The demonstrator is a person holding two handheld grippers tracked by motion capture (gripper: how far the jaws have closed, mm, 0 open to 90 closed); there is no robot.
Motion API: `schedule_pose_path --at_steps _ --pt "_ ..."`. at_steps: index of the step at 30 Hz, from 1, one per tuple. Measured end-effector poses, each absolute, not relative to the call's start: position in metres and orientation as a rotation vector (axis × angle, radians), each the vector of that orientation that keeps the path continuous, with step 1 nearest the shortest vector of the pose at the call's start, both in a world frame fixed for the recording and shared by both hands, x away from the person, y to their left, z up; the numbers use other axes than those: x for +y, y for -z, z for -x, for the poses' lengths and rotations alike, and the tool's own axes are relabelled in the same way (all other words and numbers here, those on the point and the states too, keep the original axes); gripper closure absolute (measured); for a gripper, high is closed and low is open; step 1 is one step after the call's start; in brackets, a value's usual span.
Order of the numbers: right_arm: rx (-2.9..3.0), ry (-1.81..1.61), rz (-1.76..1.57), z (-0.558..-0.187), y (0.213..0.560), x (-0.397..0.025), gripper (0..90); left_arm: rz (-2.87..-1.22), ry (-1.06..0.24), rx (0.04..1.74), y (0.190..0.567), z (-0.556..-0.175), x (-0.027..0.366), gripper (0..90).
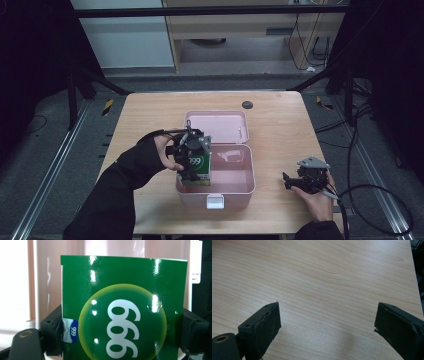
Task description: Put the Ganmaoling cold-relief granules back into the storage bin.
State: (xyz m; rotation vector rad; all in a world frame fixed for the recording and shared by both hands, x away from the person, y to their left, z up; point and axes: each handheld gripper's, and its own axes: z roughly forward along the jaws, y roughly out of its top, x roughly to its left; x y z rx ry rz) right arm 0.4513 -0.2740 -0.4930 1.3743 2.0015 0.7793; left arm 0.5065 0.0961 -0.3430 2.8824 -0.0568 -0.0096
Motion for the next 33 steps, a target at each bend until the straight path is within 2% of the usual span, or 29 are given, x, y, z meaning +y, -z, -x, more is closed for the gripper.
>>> schedule_pose_path --at_steps 33 --pt "2.008 -0.772 -1.369 -0.452 0.493 -0.274 6.7 -2.916 0.039 -0.023 0.383 -0.508 0.095 14.6"
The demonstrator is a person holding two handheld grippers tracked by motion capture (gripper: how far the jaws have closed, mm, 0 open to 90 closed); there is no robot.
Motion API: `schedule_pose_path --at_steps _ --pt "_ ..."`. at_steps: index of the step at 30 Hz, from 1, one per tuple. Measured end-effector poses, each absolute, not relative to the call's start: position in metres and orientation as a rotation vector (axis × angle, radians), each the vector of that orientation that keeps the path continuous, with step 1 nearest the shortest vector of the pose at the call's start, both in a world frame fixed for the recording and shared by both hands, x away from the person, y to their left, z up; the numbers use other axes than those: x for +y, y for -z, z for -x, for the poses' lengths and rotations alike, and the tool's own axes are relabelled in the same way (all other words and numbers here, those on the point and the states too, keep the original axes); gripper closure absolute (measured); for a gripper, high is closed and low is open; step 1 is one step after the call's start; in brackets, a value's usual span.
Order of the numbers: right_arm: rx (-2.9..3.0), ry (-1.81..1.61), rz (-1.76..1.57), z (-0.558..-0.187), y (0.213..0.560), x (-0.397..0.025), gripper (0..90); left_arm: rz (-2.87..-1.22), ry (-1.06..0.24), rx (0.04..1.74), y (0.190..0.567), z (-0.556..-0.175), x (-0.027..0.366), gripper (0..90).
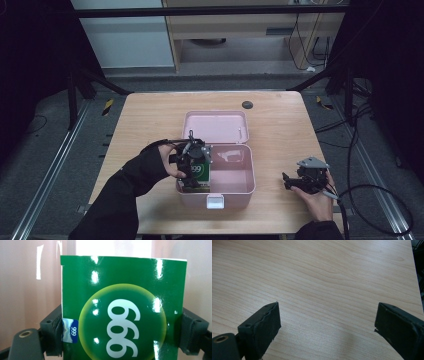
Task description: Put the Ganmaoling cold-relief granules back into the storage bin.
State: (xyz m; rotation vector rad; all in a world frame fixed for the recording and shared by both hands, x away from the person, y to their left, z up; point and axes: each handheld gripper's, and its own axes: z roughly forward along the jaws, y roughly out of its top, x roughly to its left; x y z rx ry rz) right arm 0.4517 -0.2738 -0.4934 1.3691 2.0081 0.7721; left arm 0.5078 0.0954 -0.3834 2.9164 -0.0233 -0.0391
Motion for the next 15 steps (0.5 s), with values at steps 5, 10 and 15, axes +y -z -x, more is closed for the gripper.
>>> schedule_pose_path --at_steps 5,10,15 --pt "2.008 -0.774 -1.37 -0.452 0.494 -0.273 6.3 -2.933 0.009 -0.014 0.387 -0.507 0.095 13.9" --pt "2.005 -0.775 -1.37 -0.452 0.493 -0.274 5.8 -2.945 -0.002 -0.013 0.389 -0.506 0.095 12.8" --pt "2.003 -0.777 -1.371 -0.452 0.493 -0.274 5.5 -2.897 0.011 -0.002 0.379 -0.507 0.099 11.0"
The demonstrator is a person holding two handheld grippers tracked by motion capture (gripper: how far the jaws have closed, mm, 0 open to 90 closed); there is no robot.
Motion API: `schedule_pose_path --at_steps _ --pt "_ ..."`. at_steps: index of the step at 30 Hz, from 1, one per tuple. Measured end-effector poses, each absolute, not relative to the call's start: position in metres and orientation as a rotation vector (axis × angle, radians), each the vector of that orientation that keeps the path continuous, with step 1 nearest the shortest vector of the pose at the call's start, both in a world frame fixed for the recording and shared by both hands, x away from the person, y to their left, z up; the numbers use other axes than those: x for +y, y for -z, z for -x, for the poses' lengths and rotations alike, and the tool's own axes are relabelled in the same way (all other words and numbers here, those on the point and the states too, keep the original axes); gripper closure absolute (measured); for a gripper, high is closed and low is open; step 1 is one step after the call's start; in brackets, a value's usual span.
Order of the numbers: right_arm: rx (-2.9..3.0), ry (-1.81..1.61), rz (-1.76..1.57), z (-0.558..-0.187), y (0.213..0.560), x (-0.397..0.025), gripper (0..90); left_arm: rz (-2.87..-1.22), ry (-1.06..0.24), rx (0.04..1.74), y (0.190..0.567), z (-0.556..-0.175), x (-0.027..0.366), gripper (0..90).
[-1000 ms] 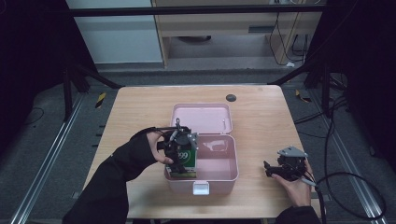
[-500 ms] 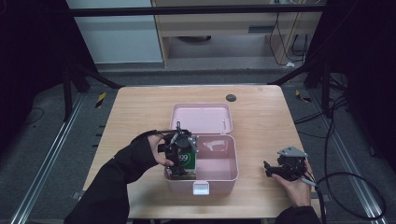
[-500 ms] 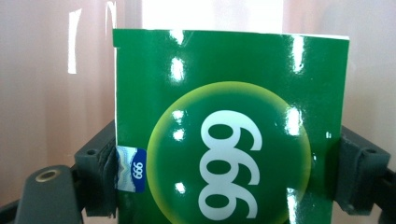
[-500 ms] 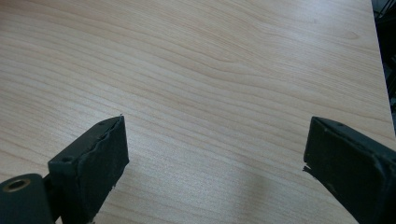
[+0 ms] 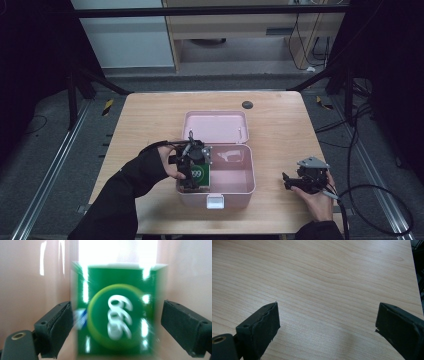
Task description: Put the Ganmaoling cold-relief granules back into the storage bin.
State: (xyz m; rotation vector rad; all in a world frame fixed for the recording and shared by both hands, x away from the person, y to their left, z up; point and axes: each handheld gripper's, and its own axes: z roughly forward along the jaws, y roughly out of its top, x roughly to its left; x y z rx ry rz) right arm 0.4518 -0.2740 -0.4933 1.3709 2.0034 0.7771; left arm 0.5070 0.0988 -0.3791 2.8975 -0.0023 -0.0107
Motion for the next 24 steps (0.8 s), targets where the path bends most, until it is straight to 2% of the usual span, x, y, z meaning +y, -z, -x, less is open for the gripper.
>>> schedule_pose_path --at_steps 8,16,24 --pt "1.999 -0.776 -1.376 -0.452 0.493 -0.274 5.4 -2.819 -0.082 0.008 0.347 -0.503 0.113 12.6" --pt "1.992 -0.778 -1.382 -0.451 0.492 -0.275 5.4 -2.655 -0.191 0.076 0.307 -0.487 0.147 26.8" --pt "1.996 -0.771 -1.389 -0.451 0.492 -0.275 5.2 -2.574 -0.259 0.218 0.304 -0.476 0.188 29.1"
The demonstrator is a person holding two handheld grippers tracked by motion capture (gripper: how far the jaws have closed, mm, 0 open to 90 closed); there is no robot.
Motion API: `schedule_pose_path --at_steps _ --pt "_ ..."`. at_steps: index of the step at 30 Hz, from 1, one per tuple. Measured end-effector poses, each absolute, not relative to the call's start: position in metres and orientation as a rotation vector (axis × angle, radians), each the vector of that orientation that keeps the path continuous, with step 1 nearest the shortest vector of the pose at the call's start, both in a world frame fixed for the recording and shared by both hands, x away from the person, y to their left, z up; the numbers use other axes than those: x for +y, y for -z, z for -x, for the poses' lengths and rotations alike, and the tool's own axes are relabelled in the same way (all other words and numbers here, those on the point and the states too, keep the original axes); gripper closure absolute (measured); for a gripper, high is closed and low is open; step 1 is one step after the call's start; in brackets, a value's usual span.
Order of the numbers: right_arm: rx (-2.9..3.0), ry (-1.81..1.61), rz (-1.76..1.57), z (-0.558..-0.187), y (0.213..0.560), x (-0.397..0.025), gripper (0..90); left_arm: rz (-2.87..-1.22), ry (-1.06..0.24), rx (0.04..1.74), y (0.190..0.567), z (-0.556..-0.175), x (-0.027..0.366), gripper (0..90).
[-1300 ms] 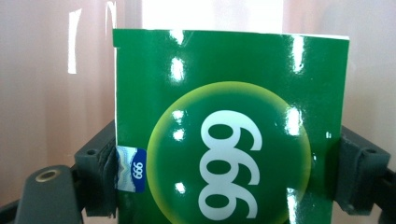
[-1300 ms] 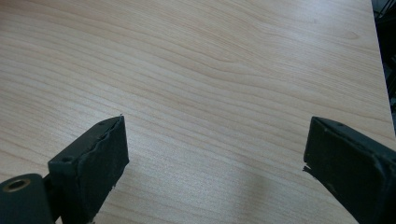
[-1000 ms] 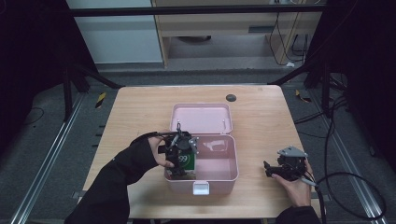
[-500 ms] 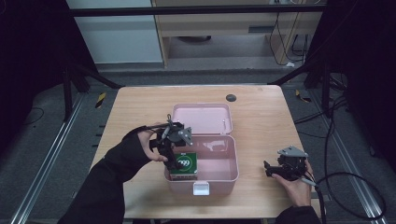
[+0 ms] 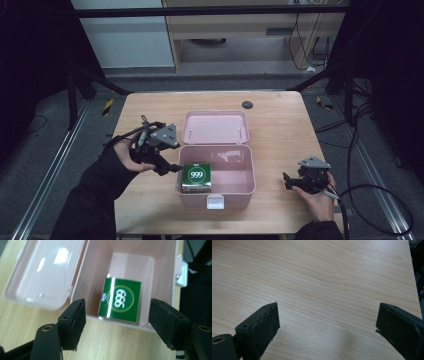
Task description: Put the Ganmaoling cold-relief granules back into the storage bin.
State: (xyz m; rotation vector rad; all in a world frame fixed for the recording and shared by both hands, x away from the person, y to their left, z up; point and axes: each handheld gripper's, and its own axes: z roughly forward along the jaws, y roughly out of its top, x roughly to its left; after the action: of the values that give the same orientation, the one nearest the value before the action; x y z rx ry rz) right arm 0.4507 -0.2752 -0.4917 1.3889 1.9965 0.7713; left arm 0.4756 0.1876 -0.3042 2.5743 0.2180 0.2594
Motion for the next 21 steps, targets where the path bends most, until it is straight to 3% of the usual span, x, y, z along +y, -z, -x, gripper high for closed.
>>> schedule_pose_path --at_steps 10,21 --pt "1.999 -0.77 -1.384 -0.45 0.492 -0.275 5.1 -2.414 -0.304 0.498 0.341 -0.466 0.25 27.2" --pt "2.002 -0.768 -1.387 -0.45 0.492 -0.274 5.2 -2.235 -0.366 0.824 0.404 -0.462 0.283 23.0"
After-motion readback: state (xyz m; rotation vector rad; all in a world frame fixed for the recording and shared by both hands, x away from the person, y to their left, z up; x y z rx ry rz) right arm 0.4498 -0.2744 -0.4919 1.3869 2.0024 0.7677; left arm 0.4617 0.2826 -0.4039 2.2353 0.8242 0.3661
